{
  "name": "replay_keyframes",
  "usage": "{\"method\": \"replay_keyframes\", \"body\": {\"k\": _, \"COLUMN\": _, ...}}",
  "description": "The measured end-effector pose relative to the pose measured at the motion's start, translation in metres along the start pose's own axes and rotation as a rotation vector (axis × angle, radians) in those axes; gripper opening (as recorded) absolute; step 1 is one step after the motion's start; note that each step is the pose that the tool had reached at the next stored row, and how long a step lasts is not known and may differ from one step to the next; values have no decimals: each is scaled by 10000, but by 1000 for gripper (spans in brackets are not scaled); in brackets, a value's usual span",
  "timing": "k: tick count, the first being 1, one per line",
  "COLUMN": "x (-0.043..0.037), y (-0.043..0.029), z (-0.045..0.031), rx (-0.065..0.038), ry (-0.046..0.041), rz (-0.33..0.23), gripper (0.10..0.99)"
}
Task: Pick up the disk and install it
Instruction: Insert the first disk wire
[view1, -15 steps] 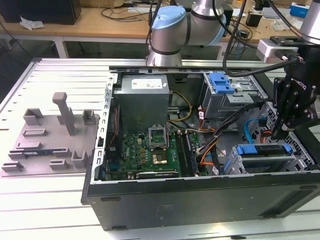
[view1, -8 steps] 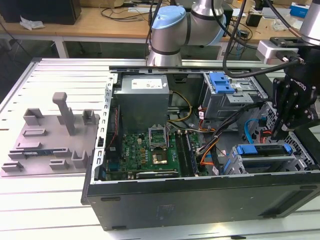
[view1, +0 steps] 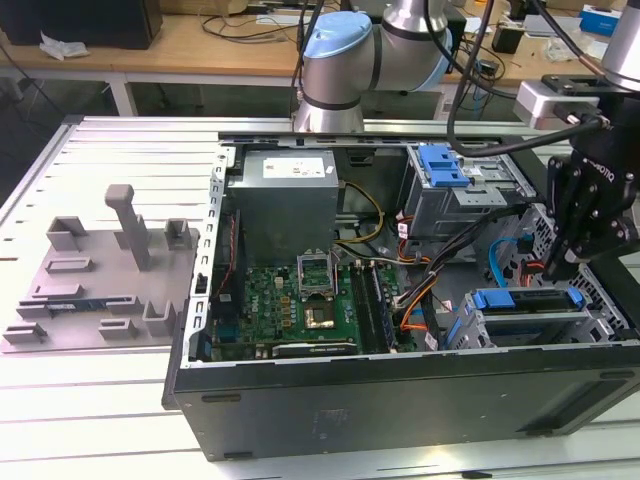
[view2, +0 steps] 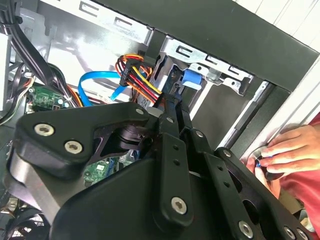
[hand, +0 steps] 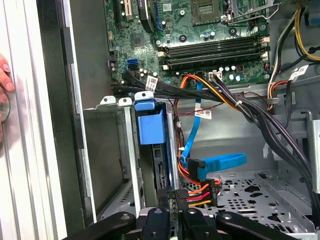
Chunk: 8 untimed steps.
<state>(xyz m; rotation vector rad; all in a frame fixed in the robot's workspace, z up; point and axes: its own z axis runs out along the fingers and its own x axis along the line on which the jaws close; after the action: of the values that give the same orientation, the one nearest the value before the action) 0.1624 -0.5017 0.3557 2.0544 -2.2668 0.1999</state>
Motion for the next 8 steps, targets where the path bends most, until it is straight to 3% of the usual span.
{"method": "replay_keyframes", "body": {"k": 8, "x": 15, "y": -1, "z": 10, "rx": -51, "ry": 17, "rz": 344, "gripper": 165}}
